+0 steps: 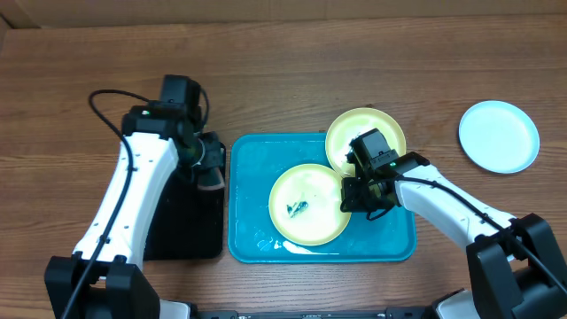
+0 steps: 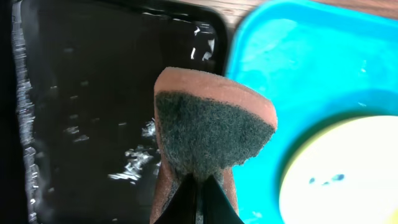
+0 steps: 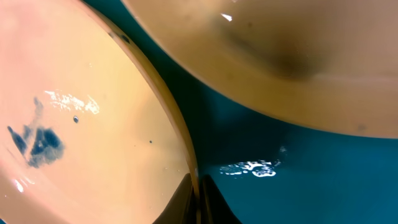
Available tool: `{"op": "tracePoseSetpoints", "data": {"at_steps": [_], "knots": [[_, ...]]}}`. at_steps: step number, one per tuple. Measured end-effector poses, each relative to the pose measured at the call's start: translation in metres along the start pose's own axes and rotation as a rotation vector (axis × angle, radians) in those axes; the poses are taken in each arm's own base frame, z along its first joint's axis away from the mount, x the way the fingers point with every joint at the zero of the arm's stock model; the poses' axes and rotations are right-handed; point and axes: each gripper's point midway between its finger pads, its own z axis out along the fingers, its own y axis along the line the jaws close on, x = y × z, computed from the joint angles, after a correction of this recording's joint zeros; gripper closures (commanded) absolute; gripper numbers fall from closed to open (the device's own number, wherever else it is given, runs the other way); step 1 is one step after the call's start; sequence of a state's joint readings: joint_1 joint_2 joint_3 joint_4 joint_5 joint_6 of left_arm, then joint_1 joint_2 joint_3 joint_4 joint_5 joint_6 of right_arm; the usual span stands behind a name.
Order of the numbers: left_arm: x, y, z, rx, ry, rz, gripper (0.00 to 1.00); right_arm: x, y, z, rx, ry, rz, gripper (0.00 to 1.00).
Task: Clean dirty plates on tray and stack at the side
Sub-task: 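Move the held sponge with the left gripper onto the yellow plate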
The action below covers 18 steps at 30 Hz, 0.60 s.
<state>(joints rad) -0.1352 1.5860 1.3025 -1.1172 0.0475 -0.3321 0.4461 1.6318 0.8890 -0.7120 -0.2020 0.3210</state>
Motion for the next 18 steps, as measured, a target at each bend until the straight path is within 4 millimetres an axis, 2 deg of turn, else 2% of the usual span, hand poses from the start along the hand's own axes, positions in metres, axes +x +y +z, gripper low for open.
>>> {"op": "tracePoseSetpoints", "data": {"at_steps": [5,10,18], "knots": [[0.009,-0.03,0.001,0.03,0.001,0.09,0.96,0.005,0.013,0.003,-0.008,0.004,-0.04,0.96],[0.021,-0.059,0.002,0.055,0.005,0.177,0.96,0.012,0.019,0.017,-0.016,0.051,-0.012,0.96],[0.038,-0.088,0.005,0.081,0.019,0.259,0.96,0.009,0.033,0.018,-0.074,0.083,0.059,0.96]]}}
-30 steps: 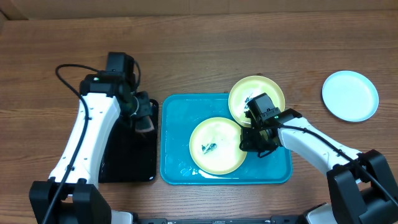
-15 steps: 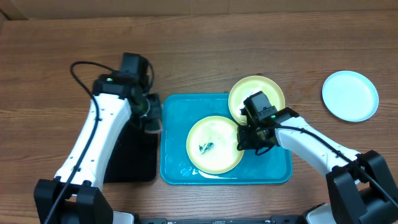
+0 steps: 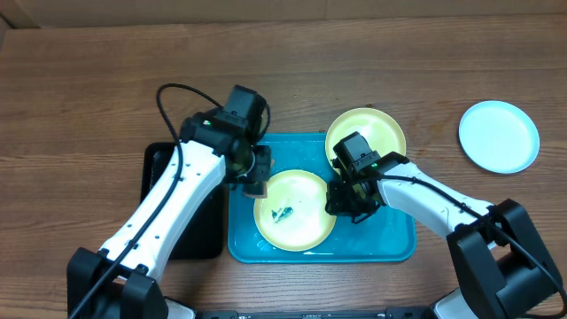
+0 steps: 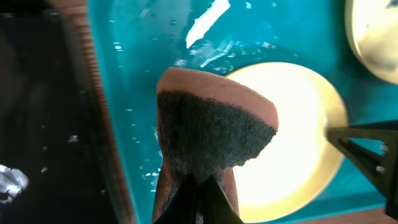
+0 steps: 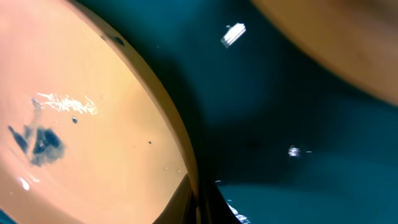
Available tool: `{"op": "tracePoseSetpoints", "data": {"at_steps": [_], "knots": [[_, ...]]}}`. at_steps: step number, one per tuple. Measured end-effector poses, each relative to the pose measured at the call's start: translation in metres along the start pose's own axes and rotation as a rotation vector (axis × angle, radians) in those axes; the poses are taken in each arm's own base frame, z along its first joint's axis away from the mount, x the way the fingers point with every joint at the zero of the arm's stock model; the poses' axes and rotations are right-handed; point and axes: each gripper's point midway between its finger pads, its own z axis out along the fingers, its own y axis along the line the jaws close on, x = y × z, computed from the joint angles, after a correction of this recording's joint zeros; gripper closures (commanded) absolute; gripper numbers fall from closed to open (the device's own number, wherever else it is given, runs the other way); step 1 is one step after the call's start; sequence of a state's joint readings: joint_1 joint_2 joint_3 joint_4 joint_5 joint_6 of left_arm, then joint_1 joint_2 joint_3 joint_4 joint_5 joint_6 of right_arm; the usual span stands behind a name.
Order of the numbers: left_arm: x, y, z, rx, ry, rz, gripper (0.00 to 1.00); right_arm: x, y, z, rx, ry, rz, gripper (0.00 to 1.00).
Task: Clean dirty plates on tray and stack at the side
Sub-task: 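Move the held sponge with the left gripper onto the yellow plate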
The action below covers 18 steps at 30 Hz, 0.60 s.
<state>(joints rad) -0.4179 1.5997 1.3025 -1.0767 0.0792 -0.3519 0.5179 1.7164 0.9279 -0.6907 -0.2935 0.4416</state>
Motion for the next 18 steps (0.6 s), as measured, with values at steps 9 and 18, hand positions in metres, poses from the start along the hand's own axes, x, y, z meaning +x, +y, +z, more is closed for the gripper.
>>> {"op": "tracePoseSetpoints", "data": {"at_steps": [9,18], "knots": [[0.007,-0.018,0.03,0.024,0.084,0.021,0.96,-0.009,0.027,0.0,-0.137,-0.005,0.087,0.96],[0.009,-0.015,0.064,-0.021,0.151,0.028,0.96,-0.011,0.031,-0.001,-0.16,-0.008,0.117,0.96]]}}
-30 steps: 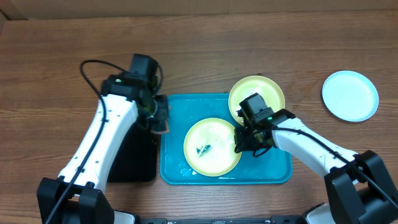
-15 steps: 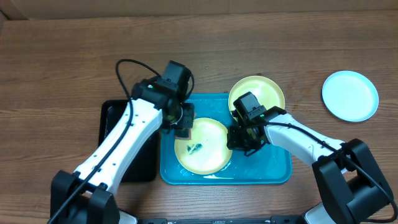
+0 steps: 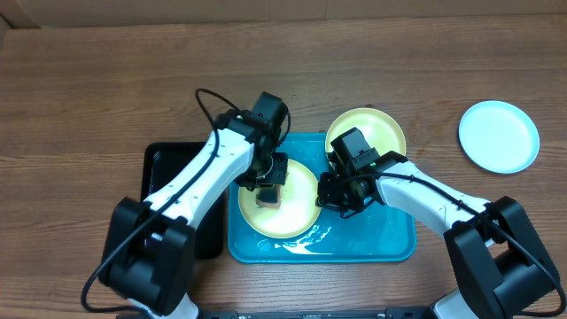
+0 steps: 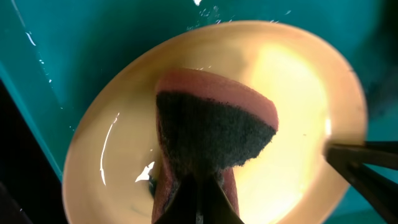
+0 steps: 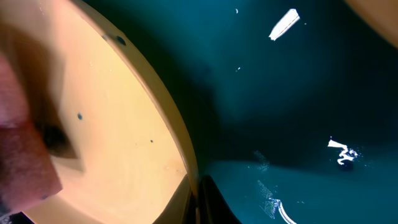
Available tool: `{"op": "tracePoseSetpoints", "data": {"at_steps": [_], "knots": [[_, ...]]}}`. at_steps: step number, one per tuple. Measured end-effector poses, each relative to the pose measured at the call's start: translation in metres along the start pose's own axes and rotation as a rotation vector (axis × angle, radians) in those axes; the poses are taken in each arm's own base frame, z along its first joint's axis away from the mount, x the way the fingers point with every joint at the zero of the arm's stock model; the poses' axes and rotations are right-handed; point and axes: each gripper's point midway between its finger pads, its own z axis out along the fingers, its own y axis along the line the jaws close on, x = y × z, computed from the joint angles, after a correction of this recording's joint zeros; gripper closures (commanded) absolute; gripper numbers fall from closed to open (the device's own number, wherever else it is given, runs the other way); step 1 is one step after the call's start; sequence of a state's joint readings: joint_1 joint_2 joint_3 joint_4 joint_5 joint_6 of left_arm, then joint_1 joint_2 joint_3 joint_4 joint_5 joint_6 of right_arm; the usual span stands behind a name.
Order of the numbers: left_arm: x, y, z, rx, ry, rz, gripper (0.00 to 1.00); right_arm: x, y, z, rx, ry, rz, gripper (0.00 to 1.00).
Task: Clean dirty plates on tray and stack at the side
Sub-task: 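Move the held sponge with the left gripper onto the yellow plate, then scrub the yellow plate's surface with the sponge in the left gripper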
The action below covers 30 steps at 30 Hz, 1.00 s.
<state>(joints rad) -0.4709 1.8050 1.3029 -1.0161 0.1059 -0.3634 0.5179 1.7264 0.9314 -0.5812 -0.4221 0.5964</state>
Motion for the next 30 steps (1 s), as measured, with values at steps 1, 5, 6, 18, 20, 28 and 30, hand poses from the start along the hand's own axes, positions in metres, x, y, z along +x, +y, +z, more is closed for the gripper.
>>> {"op": "tracePoseSetpoints", "data": {"at_steps": [1,5,6,18,20,28,30], "knots": [[0.001,0.001,0.005,-0.015,0.009,0.003,0.96,-0.001,0.001,0.0,-0.003,-0.003,0.0,0.96],[0.004,0.004,0.028,-0.065,0.066,0.013,0.96,-0.002,0.001,0.0,-0.005,-0.007,-0.001,0.96],[0.005,0.006,0.036,-0.076,0.087,0.012,0.96,-0.002,0.001,0.0,-0.002,-0.008,-0.001,0.96],[0.007,-0.015,0.054,-0.024,0.133,0.07,0.96,-0.003,-0.01,0.002,0.049,-0.015,0.01,0.96],[0.008,-0.027,0.055,0.046,0.142,0.093,0.96,-0.003,-0.011,0.002,0.053,-0.018,0.01,0.96],[0.023,-0.083,0.054,0.316,0.198,0.217,0.96,-0.004,-0.01,0.002,0.05,-0.021,0.009,0.96],[0.025,-0.086,0.054,0.336,0.207,0.221,0.96,-0.004,-0.01,0.002,0.051,-0.02,0.009,0.96]]}}
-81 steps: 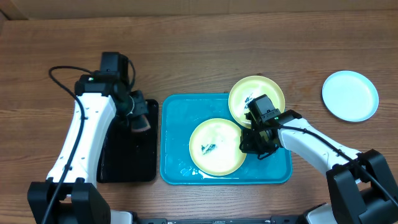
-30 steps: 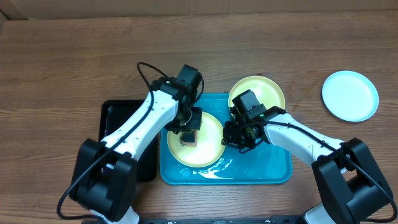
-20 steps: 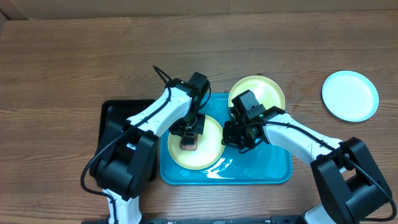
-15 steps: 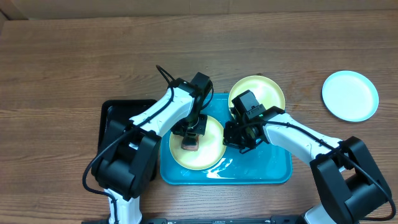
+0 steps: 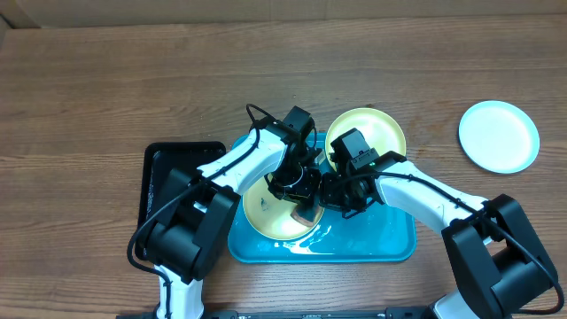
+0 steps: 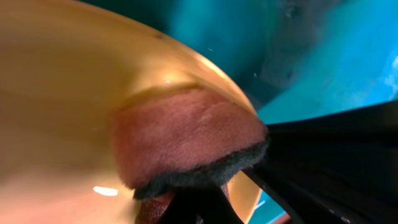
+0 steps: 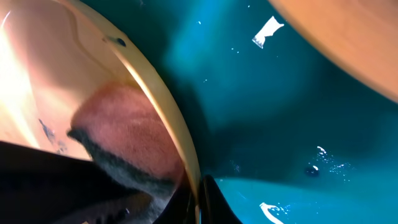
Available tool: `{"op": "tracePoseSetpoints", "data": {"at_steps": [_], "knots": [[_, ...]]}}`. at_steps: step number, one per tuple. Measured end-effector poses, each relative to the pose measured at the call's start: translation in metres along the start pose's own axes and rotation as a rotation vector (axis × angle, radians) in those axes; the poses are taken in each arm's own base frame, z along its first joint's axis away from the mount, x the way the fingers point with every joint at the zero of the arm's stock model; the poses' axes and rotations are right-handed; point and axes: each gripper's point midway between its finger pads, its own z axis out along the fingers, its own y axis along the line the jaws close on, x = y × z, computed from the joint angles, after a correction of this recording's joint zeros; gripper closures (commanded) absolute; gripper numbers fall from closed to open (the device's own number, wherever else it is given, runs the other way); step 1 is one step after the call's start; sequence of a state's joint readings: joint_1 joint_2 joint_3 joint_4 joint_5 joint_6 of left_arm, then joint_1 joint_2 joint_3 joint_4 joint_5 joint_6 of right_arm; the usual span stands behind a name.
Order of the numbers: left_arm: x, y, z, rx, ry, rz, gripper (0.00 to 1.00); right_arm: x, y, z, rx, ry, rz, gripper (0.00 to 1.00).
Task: Clean dirty plates on tray and stack at the side
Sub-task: 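Scrub the yellow plate's surface with the sponge in the left gripper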
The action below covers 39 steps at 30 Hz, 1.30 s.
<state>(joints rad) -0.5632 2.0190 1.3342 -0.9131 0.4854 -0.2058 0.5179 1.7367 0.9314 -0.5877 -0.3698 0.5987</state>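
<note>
A yellow plate (image 5: pixel 266 213) lies in the blue tray (image 5: pixel 390 239). My right gripper (image 5: pixel 334 197) is shut on its right rim (image 7: pixel 163 106). My left gripper (image 5: pixel 304 206) is shut on a brown sponge with a dark scouring face (image 6: pixel 186 137). The sponge (image 5: pixel 307 214) presses on the plate's right part, right beside the right gripper's fingers (image 6: pixel 323 162). A faint blue smear (image 7: pixel 48 130) shows on the plate beside the sponge (image 7: pixel 124 134). A second yellow plate (image 5: pixel 366 133) rests on the tray's far right corner.
A black tray (image 5: pixel 168 168) with water drops sits left of the blue tray. A pale blue plate (image 5: pixel 499 136) lies alone on the wooden table (image 5: pixel 89 89) at the far right. Water glints on the blue tray floor (image 7: pixel 292 124).
The left gripper with the sponge has moved from the plate's left middle to its right edge, close against the right gripper. The right gripper still grips the rim.
First the sponge hung over the black tray while the right gripper held the rim of the blue-stained plate. Then the sponge was over the blue tray's left part, and the plate sat further left. Then it lay on the stain, and now at the right rim.
</note>
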Motion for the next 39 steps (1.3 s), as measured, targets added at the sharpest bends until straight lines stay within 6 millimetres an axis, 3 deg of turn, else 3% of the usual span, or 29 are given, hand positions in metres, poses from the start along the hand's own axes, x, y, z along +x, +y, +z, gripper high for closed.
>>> {"op": "tracePoseSetpoints", "data": {"at_steps": [6,12,22,25,31,39], "knots": [[0.008,0.015,-0.003,-0.069,0.027,-0.076,0.96,0.003,0.005,0.001,-0.021,0.015,-0.007,0.96],[0.021,0.052,-0.013,-0.279,0.047,-0.215,0.96,0.006,0.011,0.002,-0.042,0.025,-0.007,0.96],[0.041,0.124,-0.055,-0.758,-0.001,-0.382,0.96,0.006,0.011,0.001,-0.041,0.028,0.009,0.96],[0.043,0.135,-0.065,-0.838,-0.028,-0.414,0.96,0.006,0.012,0.001,-0.047,0.029,0.009,0.96],[0.03,0.132,-0.059,-0.798,-0.043,-0.333,0.96,0.003,0.014,-0.001,-0.045,0.02,0.011,0.96],[0.018,0.105,-0.039,-0.601,0.022,-0.1,0.96,0.0,0.004,-0.002,-0.011,0.01,0.03,0.96]]}}
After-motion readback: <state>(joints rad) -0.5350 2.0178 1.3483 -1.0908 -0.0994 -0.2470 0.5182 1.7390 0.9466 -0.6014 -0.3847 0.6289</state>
